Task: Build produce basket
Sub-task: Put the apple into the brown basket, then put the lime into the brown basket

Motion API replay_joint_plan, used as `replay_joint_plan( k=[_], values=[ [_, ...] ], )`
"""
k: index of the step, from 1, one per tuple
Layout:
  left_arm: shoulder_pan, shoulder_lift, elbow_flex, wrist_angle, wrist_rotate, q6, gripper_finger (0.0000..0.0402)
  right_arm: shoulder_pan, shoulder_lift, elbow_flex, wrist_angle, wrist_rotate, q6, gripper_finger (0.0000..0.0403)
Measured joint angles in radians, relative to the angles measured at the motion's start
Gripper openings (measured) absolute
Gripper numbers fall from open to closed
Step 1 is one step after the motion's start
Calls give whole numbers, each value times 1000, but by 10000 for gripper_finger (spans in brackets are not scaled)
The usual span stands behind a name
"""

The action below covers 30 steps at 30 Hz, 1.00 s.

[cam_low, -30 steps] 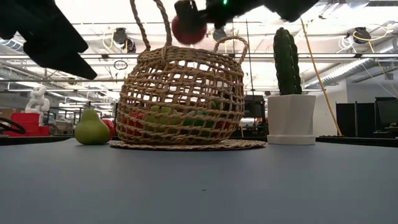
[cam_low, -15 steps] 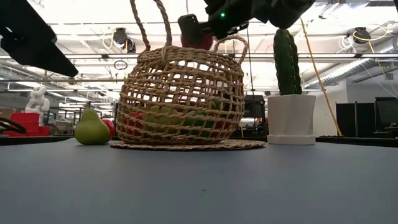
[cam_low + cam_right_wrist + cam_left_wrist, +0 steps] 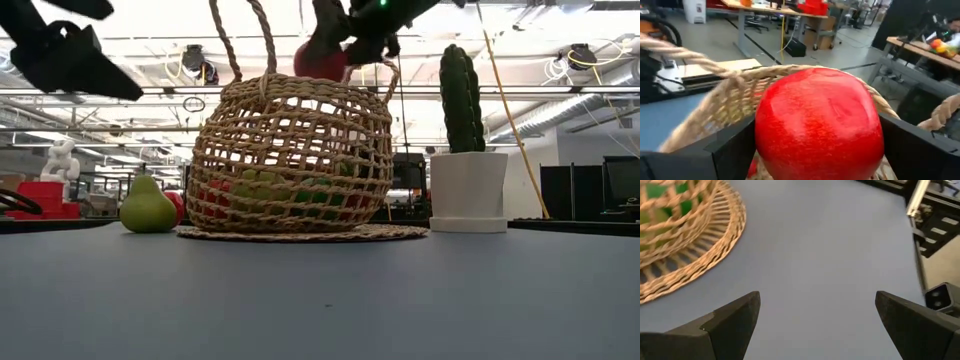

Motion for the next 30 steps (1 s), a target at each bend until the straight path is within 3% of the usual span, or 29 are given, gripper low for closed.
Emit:
replay_joint_plan(
  k=[4,10,16,19,24,30],
  values=[
    [0,0,0,42,0,50,395,-38,-2,-6,-14,-22,8,373],
    [2,0,0,48,0,54,395,-52,-2,-6,-76,-151,41,374],
    [15,57,0,84,-3,49,395,-54,2,-6,-93,-149,38,387],
    [30,110,0,104,1,37,395,-65,1,-5,-95,-145,115,396],
    [77,166,-1,89,30,-33,395,-94,2,-5,-235,-154,176,400],
    [113,175,0,98,105,-34,395,-70,2,-5,-220,-176,98,400]
  ],
)
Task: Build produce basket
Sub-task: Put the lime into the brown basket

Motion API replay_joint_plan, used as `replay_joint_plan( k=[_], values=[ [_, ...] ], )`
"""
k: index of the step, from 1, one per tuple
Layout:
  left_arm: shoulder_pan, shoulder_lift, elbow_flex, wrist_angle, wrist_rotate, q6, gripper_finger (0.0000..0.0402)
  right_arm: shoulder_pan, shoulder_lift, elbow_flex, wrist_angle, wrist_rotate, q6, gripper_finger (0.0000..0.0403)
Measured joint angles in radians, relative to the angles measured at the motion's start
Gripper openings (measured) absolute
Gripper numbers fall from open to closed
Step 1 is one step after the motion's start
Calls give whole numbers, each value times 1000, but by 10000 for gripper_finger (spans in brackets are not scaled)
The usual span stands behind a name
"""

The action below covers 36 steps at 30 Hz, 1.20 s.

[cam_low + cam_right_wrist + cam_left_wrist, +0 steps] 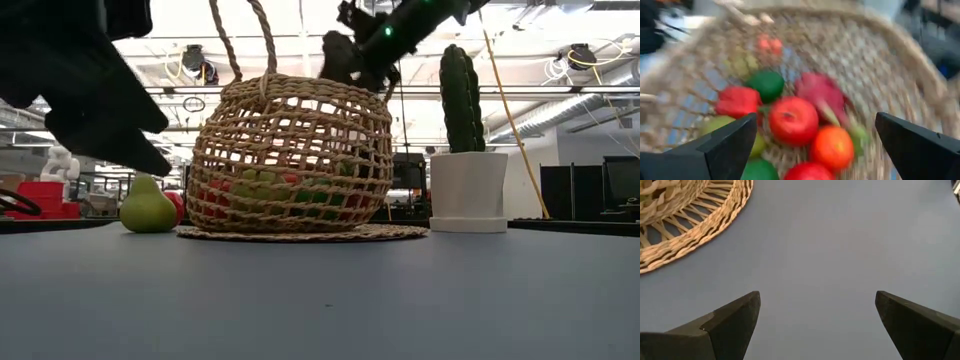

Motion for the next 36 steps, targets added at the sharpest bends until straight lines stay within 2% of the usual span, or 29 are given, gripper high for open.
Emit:
replay_joint_plan(
  k=[6,9,14,18,22,24,26,28,30,33,36],
  values=[
    [5,-19,0,0,17,19,395,100,-6,0,236,29,-424,400],
    [-4,-43,0,5,25,19,395,179,-17,0,324,28,-520,400],
    [-47,-50,0,138,-161,46,395,268,-28,0,369,-21,-592,400],
    [-56,-12,1,219,-183,160,395,278,-31,6,355,-57,-566,400],
    [-52,24,1,242,-181,161,395,281,-24,37,365,-237,-400,397],
    [-43,28,0,244,-166,164,395,303,-9,50,405,-209,-417,395],
    [-28,-7,6,219,-133,172,394,335,-3,47,431,-101,-489,395],
    [-27,-101,21,141,-123,216,383,363,-1,47,481,-40,-555,394],
    [-47,-209,37,51,-123,257,362,391,-2,47,555,-35,-570,394],
    [-113,-346,27,-77,-214,284,320,430,28,51,652,-19,-492,394],
    [-214,-434,14,-54,-316,366,276,487,123,50,738,45,-438,393]
  ],
)
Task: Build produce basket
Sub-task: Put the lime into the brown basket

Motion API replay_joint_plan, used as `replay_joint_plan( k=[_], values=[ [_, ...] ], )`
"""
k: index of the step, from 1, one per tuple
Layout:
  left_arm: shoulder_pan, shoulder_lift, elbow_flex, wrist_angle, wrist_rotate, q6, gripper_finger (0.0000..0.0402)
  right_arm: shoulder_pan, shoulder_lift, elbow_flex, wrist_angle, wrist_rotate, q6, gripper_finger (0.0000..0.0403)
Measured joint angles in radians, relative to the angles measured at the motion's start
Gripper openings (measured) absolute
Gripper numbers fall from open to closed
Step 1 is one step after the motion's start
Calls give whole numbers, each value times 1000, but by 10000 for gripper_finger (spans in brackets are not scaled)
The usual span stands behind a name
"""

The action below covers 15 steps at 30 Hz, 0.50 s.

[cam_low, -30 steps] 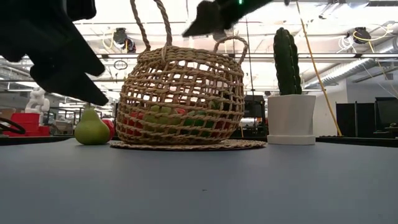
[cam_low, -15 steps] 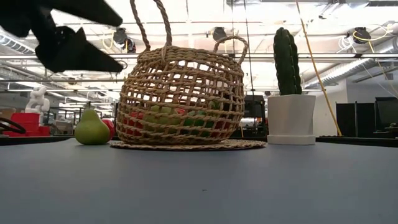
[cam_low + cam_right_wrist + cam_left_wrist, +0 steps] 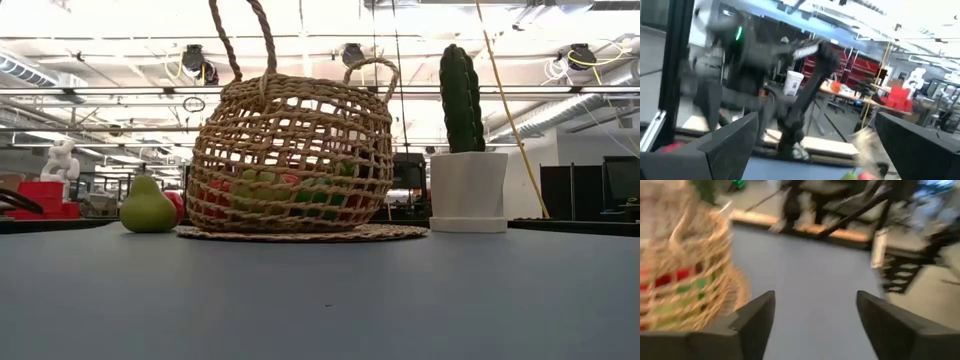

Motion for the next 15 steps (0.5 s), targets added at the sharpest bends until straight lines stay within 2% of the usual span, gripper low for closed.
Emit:
replay_joint_plan(
  k=[3,7,10,15],
  values=[
    [-93,-28,0,40,-53,108,230,44,133,38,114,68,-67,393],
    [-170,-28,-1,57,-69,204,176,80,316,206,123,44,-30,393],
    [-232,-48,-1,-11,-106,161,142,88,463,362,70,12,37,393],
    [-410,-127,4,-174,-291,52,92,91,695,613,-15,-26,138,393]
  ],
)
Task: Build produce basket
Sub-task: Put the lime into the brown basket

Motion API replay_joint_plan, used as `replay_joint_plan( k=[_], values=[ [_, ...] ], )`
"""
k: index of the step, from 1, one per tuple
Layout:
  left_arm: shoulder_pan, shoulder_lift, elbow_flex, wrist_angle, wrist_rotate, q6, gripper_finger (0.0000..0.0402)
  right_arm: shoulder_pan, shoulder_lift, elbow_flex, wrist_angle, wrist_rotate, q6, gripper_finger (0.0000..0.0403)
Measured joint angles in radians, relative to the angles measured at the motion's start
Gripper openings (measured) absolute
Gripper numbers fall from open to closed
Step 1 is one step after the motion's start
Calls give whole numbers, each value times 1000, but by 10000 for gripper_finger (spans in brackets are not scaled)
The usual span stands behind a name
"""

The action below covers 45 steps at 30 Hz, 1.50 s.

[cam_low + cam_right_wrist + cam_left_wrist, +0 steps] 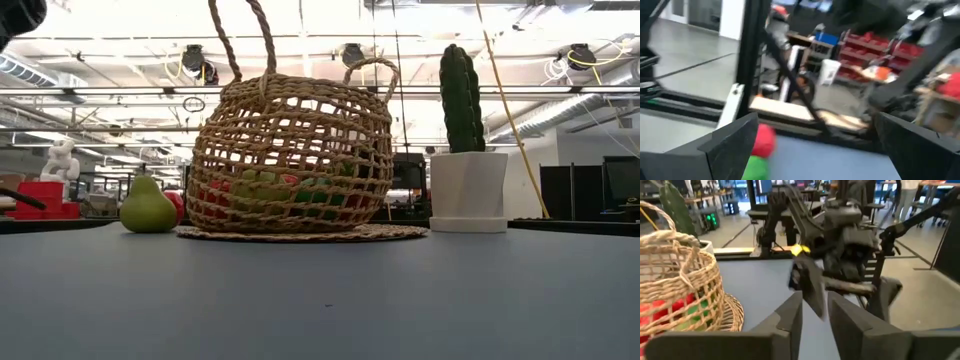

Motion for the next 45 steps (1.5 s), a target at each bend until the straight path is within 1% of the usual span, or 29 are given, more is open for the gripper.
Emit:
replay_joint_plan(
  k=[2,5,10,11,12,14,18,22,24,26,28,31,34,38,40,42,44,45],
  values=[
    [-46,-5,0,-55,-36,-55,77,-11,68,99,-57,-52,56,393],
    [-76,16,0,-130,-47,-134,58,-34,152,216,-116,-131,135,393],
    [-74,51,0,-240,-2,-268,38,-60,276,350,-129,-277,269,393],
    [-69,51,0,-258,14,-288,36,-63,296,368,-130,-292,285,393],
    [-66,52,0,-272,24,-309,36,-67,319,382,-130,-309,295,393],
    [-56,52,0,-296,48,-352,37,-74,362,398,-131,-311,321,393],
    [-14,52,0,-375,100,-477,37,-89,420,396,-146,-334,379,393],
    [46,58,-18,-451,141,-590,37,-95,437,396,-134,-336,385,393],
    [76,58,-37,-457,172,-613,37,-95,437,396,-147,-336,350,393],
    [106,59,-51,-456,223,-627,37,-98,437,391,-171,-335,306,393],
    [127,58,-69,-443,303,-650,37,-100,439,389,-192,-332,294,393],
    [155,72,-110,-396,462,-685,37,-100,439,388,-191,-341,330,393],
    [175,107,-166,-331,557,-707,38,-100,437,388,-160,-386,388,393],
    [196,170,-228,-223,683,-724,42,-99,437,388,-177,-377,380,393],
    [198,211,-247,-139,784,-720,57,-99,437,388,-208,-357,403,393],
    [198,257,-253,-70,892,-712,82,-100,437,388,-212,-355,432,393],
    [193,301,-248,0,949,-697,113,-101,437,388,-207,-355,457,393],
    [188,320,-247,38,957,-679,130,-103,437,388,-204,-355,461,393]
  ],
)
